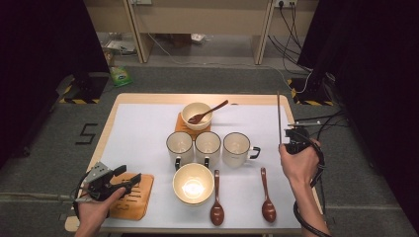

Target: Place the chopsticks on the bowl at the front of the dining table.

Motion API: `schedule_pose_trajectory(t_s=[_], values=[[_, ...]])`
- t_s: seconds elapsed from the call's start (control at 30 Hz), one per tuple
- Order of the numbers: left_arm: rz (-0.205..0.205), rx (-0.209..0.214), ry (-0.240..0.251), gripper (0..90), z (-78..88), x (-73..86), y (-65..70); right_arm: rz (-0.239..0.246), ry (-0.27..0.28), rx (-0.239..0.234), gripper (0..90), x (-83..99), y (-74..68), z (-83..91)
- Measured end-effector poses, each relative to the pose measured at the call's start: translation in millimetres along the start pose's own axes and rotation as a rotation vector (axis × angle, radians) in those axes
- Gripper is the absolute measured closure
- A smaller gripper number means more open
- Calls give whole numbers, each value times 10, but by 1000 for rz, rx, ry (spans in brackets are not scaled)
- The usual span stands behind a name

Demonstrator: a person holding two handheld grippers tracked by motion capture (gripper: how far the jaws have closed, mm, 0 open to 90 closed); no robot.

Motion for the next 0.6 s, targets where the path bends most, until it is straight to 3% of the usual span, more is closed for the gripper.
schedule_pose_trajectory(t_s=[0.6], values=[[1, -1, 1, 254, 11, -6, -8, 0, 25, 0, 864, -131, -46, 29]])
Point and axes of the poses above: each handheld gripper's, and its own axes: z roughly backward along the jaws, x roughly out of its underside, y roughly to its right, the point moved 10 cm from there along -z, roughly forward along the jaws, and after that the axes turned 6 degrees about x, right-handed, at the moved point
